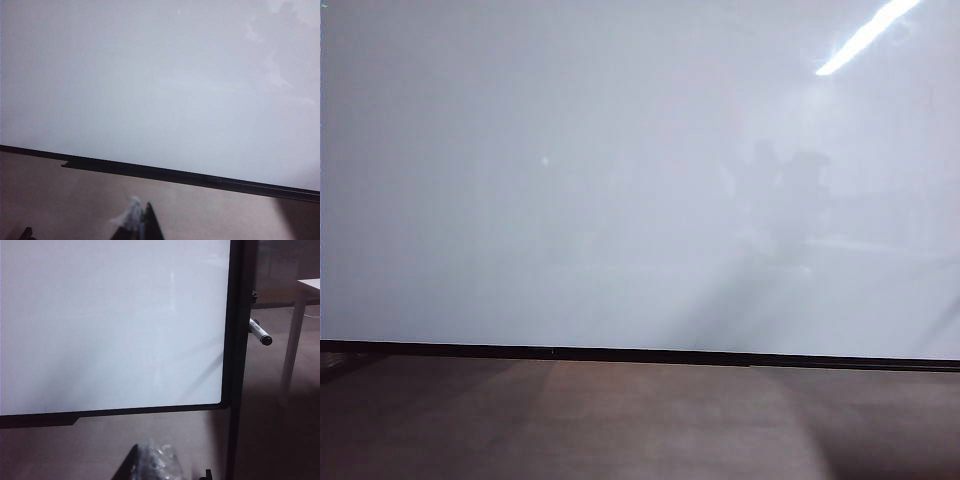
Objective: Reach to the right to find the marker pen, pick it up, and write the number 1 on the whiteboard.
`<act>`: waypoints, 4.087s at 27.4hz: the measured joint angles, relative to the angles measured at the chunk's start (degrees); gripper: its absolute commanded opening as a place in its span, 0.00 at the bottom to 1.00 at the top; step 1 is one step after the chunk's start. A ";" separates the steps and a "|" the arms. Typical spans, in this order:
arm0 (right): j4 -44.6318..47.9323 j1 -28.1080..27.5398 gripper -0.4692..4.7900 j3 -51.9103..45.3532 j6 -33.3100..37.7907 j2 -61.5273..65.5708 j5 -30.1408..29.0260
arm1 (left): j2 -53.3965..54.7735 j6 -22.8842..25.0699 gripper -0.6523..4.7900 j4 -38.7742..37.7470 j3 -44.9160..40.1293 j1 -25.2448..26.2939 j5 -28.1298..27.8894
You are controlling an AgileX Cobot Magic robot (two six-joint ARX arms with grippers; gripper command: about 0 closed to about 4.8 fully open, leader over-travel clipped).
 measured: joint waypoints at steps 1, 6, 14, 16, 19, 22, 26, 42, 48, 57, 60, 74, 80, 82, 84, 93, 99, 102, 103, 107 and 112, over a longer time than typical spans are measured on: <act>0.00 0.00 0.08 0.00 0.00 0.00 0.00 | 0.00 0.00 0.11 0.00 0.00 0.00 0.00; -0.35 0.00 0.08 0.00 -0.22 -0.02 0.02 | 0.00 0.00 0.11 0.00 0.00 0.00 0.00; -2.05 0.00 0.27 2.36 0.24 0.15 -1.03 | 0.04 -4.07 0.11 1.29 0.79 -0.02 0.00; -2.34 0.00 0.43 6.56 0.24 0.11 -1.62 | 0.13 -7.15 0.11 1.27 3.30 -0.02 0.11; -1.97 -0.02 0.74 15.54 0.37 0.37 -0.66 | 0.07 -8.37 0.11 1.86 8.57 -0.02 1.53; -2.51 -0.04 0.91 24.11 -0.33 4.15 1.68 | 0.98 -7.56 0.11 0.31 14.67 -0.04 2.45; -2.38 -0.04 0.91 34.56 -3.72 13.46 1.57 | 6.21 -7.30 0.11 -1.57 21.53 -0.04 3.10; 0.02 -6.21 0.92 53.46 -5.92 41.59 -0.79 | 30.88 1.05 0.11 -3.67 46.42 -4.13 8.13; 4.44 -17.86 0.91 49.79 -4.94 47.76 -9.27 | 40.26 1.70 0.11 -3.58 48.98 -13.94 6.71; 22.67 -21.35 0.95 40.85 -3.48 64.59 -10.95 | 49.77 14.86 0.11 1.25 50.29 -37.88 -7.45; 29.57 -21.20 0.99 41.07 -3.48 73.11 -10.93 | 54.64 17.49 0.11 3.06 50.21 -40.24 -7.72; 58.25 -21.75 1.00 43.28 -11.85 106.05 -14.10 | 69.61 18.25 0.11 14.60 50.21 -41.64 2.36; 61.20 -21.77 1.00 52.68 -11.82 113.70 -17.75 | 69.66 18.27 0.11 14.75 50.21 -41.66 2.36; 61.11 -21.79 1.00 55.17 -11.06 115.51 -19.67 | 69.88 18.25 0.11 14.80 50.21 -41.66 2.38; 60.65 -21.75 1.00 56.50 -9.53 116.74 -19.93 | 70.29 18.25 0.11 14.91 50.21 -41.66 2.36; 57.88 -24.37 0.88 56.48 -9.22 117.42 -21.79 | 72.98 18.25 0.11 14.91 50.21 -41.66 2.38; 56.06 -24.22 0.88 56.61 -10.56 117.39 -22.84 | 72.96 18.25 0.11 14.95 50.21 -41.66 2.36; 55.47 -24.22 0.62 56.61 -10.58 117.39 -22.84 | 72.96 18.25 0.11 14.95 50.21 -41.66 2.36; 55.47 -24.22 0.59 56.61 -10.60 117.39 -22.84 | 72.96 18.25 0.11 14.95 50.21 -41.66 2.36; 55.47 -24.17 0.59 56.59 -10.78 117.39 -22.84 | 72.96 18.25 0.11 14.95 50.21 -41.66 2.36; 55.49 -23.41 0.59 56.59 -10.56 117.39 -25.20 | 72.96 18.25 0.11 14.88 50.21 -41.66 2.36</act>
